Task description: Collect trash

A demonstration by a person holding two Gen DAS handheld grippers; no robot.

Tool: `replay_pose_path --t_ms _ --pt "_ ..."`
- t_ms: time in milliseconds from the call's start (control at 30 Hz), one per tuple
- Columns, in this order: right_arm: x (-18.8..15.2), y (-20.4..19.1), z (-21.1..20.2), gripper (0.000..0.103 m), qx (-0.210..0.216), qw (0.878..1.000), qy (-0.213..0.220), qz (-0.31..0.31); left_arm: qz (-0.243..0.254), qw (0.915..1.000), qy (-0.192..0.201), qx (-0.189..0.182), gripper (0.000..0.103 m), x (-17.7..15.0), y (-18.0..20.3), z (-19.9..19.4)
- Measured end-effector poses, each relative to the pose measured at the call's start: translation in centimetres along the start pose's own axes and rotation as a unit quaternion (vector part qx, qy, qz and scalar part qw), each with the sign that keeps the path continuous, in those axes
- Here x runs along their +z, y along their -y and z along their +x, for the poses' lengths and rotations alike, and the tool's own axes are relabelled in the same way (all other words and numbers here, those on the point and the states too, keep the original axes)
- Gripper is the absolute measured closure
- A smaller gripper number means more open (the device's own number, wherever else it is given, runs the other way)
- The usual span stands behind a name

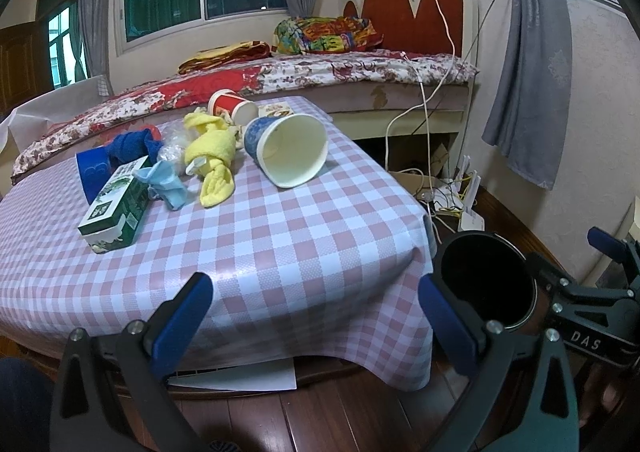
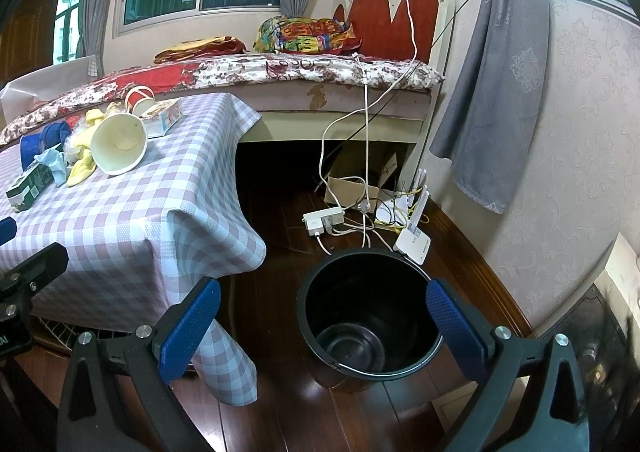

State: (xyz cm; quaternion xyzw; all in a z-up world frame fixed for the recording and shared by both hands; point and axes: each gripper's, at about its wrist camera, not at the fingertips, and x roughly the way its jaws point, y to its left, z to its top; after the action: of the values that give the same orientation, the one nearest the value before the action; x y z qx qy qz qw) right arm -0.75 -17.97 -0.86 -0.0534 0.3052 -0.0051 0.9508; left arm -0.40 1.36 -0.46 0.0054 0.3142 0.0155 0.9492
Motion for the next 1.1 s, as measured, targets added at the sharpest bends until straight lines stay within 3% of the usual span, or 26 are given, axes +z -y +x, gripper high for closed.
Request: replay_pose_path --t_ms 733,933,1100 --pt "0.7 -0.7 -0.2 0.000 0.005 1.000 0.012 -0.013 -0.011 0.9999 0.006 0.007 0.000 0.1 -1.3 -0.2" --pt "2.5 -1.5 -0.5 0.000 0.021 0.999 0.039 -0.029 -0.021 0.9995 0.010 0.023 0.000 0.7 -2.6 0.1" --pt "4.7 -3.0 -0.1 0.000 0.063 0.996 0.055 -0.042 -0.035 0.9975 0.024 0.056 0.000 1.7 -5.1 0.4"
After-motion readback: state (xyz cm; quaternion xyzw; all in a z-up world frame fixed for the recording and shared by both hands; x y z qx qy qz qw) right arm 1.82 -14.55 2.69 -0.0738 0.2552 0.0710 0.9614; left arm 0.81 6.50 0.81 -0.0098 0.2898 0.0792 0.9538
